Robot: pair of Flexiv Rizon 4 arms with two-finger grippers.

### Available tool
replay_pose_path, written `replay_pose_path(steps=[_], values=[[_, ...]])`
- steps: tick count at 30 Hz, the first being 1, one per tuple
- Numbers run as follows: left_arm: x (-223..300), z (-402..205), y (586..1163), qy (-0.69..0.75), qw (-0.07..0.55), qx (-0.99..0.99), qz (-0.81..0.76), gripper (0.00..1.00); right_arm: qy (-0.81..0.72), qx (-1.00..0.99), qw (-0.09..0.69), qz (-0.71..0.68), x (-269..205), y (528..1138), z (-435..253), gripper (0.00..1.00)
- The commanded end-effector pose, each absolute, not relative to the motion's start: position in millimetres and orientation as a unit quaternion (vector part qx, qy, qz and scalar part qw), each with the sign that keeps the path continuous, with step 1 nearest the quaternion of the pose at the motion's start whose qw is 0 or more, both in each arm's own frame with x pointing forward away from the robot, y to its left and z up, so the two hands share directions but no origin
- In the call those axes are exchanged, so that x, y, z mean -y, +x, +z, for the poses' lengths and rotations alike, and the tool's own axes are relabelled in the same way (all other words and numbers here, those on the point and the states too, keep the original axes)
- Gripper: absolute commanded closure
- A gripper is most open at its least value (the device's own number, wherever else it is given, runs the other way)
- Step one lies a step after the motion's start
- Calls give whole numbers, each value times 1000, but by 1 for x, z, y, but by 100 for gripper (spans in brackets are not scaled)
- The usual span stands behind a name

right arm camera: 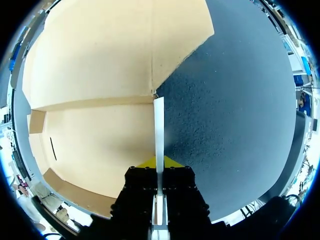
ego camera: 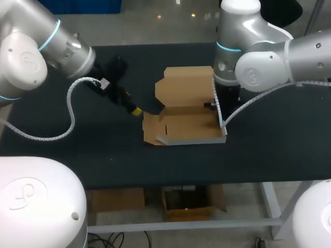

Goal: Assemble the packaging by folding the flat box into shape, placing the metal phone stand inside, and closing the box properly

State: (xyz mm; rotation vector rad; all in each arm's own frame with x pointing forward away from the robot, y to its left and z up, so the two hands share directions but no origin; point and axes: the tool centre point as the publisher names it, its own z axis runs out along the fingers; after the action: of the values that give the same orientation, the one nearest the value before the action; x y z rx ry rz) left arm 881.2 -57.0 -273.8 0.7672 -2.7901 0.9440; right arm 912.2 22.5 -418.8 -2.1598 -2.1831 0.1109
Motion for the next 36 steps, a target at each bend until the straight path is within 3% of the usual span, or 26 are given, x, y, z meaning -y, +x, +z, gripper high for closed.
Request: replay_pose_path(steps=[1,6,26,36], values=[[67,-287,872,440,90,842,300,0,-702,710,35,36,-23,912,-419,100],[69,-300,876,505,132,803,286,0,-702,710,35,36,-23,912,-419,100],[72,-307,875,524,131,786,301,0,-702,710,35,36,-23,912,-419,100],[67,-330,877,574,162,733,327,0,-702,710,35,36,-23,912,-419,100]])
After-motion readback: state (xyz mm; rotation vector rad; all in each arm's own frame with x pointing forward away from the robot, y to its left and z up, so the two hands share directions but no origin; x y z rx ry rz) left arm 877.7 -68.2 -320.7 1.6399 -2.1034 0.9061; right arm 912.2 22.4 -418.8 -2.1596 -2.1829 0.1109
